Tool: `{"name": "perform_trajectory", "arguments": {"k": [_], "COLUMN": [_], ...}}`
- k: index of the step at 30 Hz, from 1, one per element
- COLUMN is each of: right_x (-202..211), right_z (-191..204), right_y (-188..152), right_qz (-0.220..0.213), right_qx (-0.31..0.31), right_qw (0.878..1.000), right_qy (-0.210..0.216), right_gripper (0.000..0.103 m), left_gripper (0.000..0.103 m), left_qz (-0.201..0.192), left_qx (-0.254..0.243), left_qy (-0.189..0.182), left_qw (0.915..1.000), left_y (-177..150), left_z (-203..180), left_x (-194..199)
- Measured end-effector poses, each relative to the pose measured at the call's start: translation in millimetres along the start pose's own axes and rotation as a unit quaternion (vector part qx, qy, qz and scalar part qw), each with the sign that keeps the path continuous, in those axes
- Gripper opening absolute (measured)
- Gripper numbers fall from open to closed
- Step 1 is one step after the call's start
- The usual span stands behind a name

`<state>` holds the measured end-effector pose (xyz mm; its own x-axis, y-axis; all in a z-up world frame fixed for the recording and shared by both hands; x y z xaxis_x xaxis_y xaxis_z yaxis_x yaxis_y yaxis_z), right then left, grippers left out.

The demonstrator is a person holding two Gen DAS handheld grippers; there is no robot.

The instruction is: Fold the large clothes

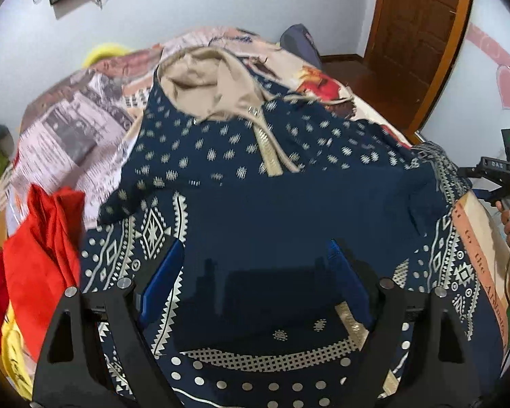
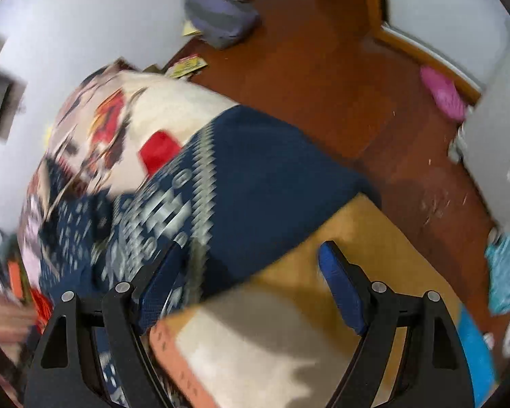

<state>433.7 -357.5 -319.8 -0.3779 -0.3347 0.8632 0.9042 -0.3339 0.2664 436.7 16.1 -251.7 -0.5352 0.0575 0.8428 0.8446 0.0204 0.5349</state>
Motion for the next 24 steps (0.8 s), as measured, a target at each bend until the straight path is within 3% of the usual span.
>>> {"name": "perform_trajectory", "arguments": {"k": [6,8,11,12,13,18,24], "right_x": [-19,-22,-13,-9,-5,41,107], "right_z": [-9,-9,4,9,14,61,154], "right_y": [28,34,41,44,45,47,44], "right_qz": [-0.023,-0.033,-0.059,-0.064,-0.069,-0.12,-0.176], "right_qx": [-0.046,-0.058,-0.027,-0.013,-0.006,0.041,0.156], "right_qw": [0.998,0.996,0.994,0.994,0.995,0.991,0.972], "right_qy": [-0.036,-0.054,-0.093,-0.091,-0.079,-0.039,0.02], "right_gripper": [0.082,0.073,0.032,0.013,0.009,0.007,0.007], "left_gripper": [0.086,0.086,0.086,0.086,0.086,0.086,0.086], "left_qz": [-0.002,-0.003,-0.005,-0.007,-0.008,-0.016,-0.034], "left_qx": [0.007,0.006,0.002,0.001,0.001,-0.001,-0.01], "left_qy": [0.016,0.021,0.027,0.031,0.034,0.041,0.043], "left_qw": [0.9999,0.9998,0.9996,0.9995,0.9994,0.999,0.9985], "left_y": [-3,-3,-2,-2,-1,0,2], "left_z": [16,20,25,27,28,31,27], "left_x": [-1,1,5,6,8,16,34]}}
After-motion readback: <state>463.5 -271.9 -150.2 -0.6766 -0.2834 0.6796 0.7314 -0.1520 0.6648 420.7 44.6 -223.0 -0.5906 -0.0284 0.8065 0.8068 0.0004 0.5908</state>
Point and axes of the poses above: each gripper's, at about its wrist camera, not at the fingertips, and x roughly against the way its jaws point, z to its left, y to its top, the point moved 6 cm from there along -x, roughly the way its jaws point, and after that the axes turned 6 degrees about x, right-handed, at the moved point
